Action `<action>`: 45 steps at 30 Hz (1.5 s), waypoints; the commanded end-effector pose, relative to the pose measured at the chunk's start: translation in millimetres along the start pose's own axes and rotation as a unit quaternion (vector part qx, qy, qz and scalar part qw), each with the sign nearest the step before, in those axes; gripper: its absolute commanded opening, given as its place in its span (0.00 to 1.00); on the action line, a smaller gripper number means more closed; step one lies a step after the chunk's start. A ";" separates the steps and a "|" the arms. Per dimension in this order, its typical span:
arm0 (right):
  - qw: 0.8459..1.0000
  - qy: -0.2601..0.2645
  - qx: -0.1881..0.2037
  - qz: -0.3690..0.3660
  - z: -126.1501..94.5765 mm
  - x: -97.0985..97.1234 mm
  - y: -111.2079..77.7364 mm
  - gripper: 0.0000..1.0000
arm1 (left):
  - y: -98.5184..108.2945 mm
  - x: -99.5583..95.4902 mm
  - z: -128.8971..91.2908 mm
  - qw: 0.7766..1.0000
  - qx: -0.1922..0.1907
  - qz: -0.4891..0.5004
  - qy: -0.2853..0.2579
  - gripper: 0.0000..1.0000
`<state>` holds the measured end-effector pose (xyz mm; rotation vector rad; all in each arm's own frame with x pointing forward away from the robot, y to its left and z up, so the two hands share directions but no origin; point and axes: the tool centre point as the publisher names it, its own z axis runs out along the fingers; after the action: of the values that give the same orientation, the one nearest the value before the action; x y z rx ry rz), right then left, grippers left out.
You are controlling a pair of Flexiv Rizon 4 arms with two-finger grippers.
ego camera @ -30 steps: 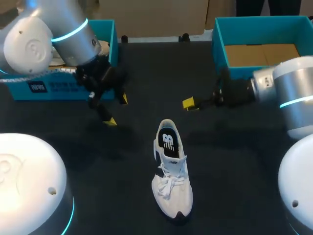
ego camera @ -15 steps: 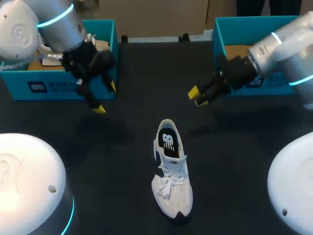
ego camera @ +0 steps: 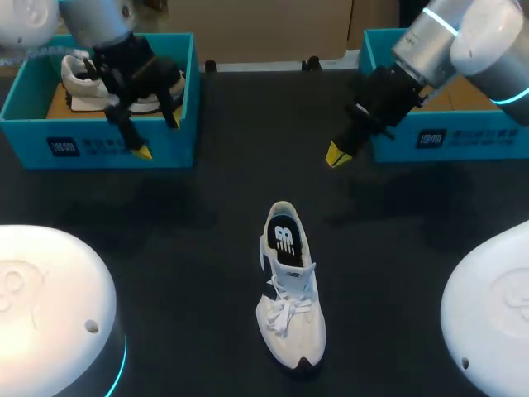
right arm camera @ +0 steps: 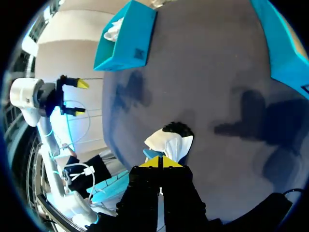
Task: Take the shoe out of the shoebox, open the shoe tongue, remove and reinsert the insole, then place the shoe into the shoebox
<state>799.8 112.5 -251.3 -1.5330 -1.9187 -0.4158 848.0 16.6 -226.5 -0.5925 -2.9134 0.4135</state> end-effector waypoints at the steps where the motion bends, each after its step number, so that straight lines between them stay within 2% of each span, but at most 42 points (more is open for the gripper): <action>1: 0.986 -0.106 -0.128 0.027 -6.5 15.4 -28.1 0.00 | 4.8 -6.2 -6.9 1.000 0.004 0.000 0.031 1.00; 13: 0.986 -0.106 -0.128 0.027 -6.5 15.4 -28.1 0.00 | 4.8 -6.2 -6.9 1.000 0.004 0.000 0.031 1.00; 16: 0.987 -0.085 -0.135 0.027 13.2 26.3 -23.4 0.00 | 8.5 -6.1 -10.7 0.996 -0.022 0.073 0.042 1.00; 20: 0.984 -0.090 -0.150 0.036 41.1 41.1 -25.6 0.00 | 34.9 -11.5 -26.0 0.989 -0.045 0.132 0.039 1.00; 23: 0.981 -0.101 -0.157 0.051 54.4 44.8 -24.7 0.00 | 49.4 -16.7 -34.2 0.986 -0.051 0.151 0.040 1.00; 26: 0.971 -0.151 -0.163 0.084 73.8 51.9 -20.8 0.00 | 75.9 -32.7 -53.1 0.979 -0.064 0.185 0.050 1.00; 27: 0.964 -0.174 -0.164 0.116 79.0 54.6 -19.3 0.00 | 75.9 -32.7 -53.1 0.979 -0.064 0.185 0.050 1.00; 42: 0.964 -0.174 -0.164 0.116 79.0 54.6 -19.3 0.00 | 75.9 -32.7 -53.1 0.979 -0.064 0.185 0.050 1.00; 45: 0.961 -0.192 -0.167 0.111 79.0 61.8 -23.5 0.00 | 75.9 -32.7 -53.1 0.979 -0.064 0.185 0.050 1.00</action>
<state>753.0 196.8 -272.2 -2.1376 -1.9910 -0.3858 915.1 83.2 -200.8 -1.1474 -2.7463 0.2306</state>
